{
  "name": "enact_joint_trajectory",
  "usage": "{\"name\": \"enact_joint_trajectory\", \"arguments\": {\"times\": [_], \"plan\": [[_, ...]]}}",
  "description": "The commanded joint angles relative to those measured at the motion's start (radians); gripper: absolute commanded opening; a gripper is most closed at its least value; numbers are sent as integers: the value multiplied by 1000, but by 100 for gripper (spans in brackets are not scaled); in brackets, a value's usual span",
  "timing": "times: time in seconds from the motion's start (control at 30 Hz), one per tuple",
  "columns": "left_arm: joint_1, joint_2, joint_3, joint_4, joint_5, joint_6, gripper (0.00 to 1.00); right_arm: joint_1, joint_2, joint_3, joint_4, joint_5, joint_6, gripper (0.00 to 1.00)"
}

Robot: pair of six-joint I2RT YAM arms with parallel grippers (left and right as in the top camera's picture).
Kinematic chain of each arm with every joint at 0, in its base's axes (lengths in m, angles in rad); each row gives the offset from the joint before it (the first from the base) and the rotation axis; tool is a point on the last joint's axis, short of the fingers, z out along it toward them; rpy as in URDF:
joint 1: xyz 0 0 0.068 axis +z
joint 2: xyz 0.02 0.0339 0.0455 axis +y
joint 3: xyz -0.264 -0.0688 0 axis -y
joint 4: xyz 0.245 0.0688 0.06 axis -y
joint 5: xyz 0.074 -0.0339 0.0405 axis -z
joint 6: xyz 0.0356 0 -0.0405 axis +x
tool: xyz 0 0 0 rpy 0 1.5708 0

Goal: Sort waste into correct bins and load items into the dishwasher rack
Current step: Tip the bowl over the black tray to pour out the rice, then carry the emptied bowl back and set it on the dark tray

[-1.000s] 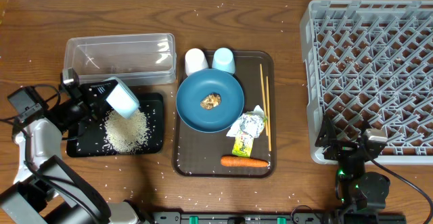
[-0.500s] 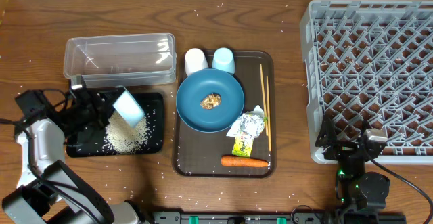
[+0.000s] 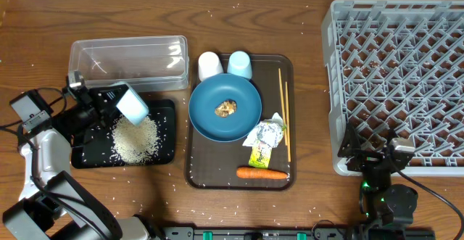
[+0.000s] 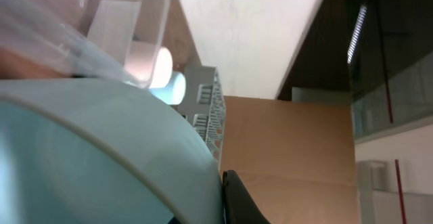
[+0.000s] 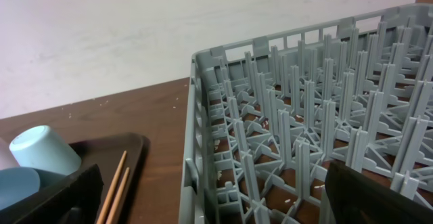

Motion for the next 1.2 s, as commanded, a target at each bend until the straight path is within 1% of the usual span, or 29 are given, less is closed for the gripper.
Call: {"name": "enact_joint_trajectory", "arguments": {"times": [0.0, 0.03, 0.1, 0.2, 0.23, 0.27, 0.3, 0.33, 0.43, 0.47, 0.5, 0.53, 0.57, 0.63, 0.67, 0.7, 0.73, 0.8, 0.83, 0.87, 0.9, 1.03, 1.17], "plan": [[-14, 7, -12, -51, -66, 10, 6, -17, -3, -2, -5, 4, -6, 99], [-14, 14, -12, -48, -34, -10, 6, -17, -3, -2, -4, 4, -6, 99], [-4, 23, -12, 21, 66, -115, 6, -17, -3, -2, -4, 4, -6, 99], [26, 24, -12, 148, 81, -281, 6, -17, -3, -2, -4, 4, -6, 99], [34, 24, -12, 158, 81, -334, 6, -17, -3, -2, -4, 4, -6, 99], [42, 24, -12, 156, 105, -413, 6, -17, -3, -2, -5, 4, -6, 99], [42, 23, -12, 156, 112, -462, 6, -17, -3, -2, -4, 4, -6, 99], [42, 19, -12, 153, 112, -481, 6, -17, -3, -2, -5, 4, -6, 99], [33, 5, -12, 168, 112, -470, 6, -17, -3, -2, -4, 4, -6, 99], [28, -6, -12, 121, 112, -472, 6, -17, -3, -2, -4, 4, -6, 99], [21, -30, -12, 39, 112, -459, 6, -17, -3, -2, -4, 4, -6, 99], [14, -53, -12, 6, 111, -431, 6, -17, -3, -2, -4, 4, -6, 99], [13, -76, -12, 27, 97, -409, 6, -17, -3, -2, -4, 4, -6, 99], [17, -98, -12, 152, 65, -381, 6, -17, -3, -2, -4, 4, -6, 99], [17, -103, -11, 178, 112, -434, 6, -17, -3, -2, -4, 4, -6, 99], [13, -112, -11, 158, 112, -507, 6, -17, -3, -2, -4, 4, -6, 99], [12, -128, -11, 153, 108, -510, 6, -17, -3, -2, -4, 4, -6, 99], [13, -143, -11, 252, 82, -496, 6, -17, -3, -2, -4, 4, -6, 99], [12, -146, -11, 285, 113, -502, 6, -17, -3, -2, -5, 4, -6, 99], [8, -154, -11, 280, 112, -538, 6, -17, -3, -2, -5, 4, -6, 99], [-1, -174, -11, 250, 111, -539, 6, -17, -3, -2, -4, 4, -6, 99], [-53, -254, -11, 286, 111, -496, 6, -17, -3, -2, -4, 4, -6, 99], [-179, -379, -11, 283, 100, -477, 6, -17, -3, -2, -4, 4, -6, 99]]}}
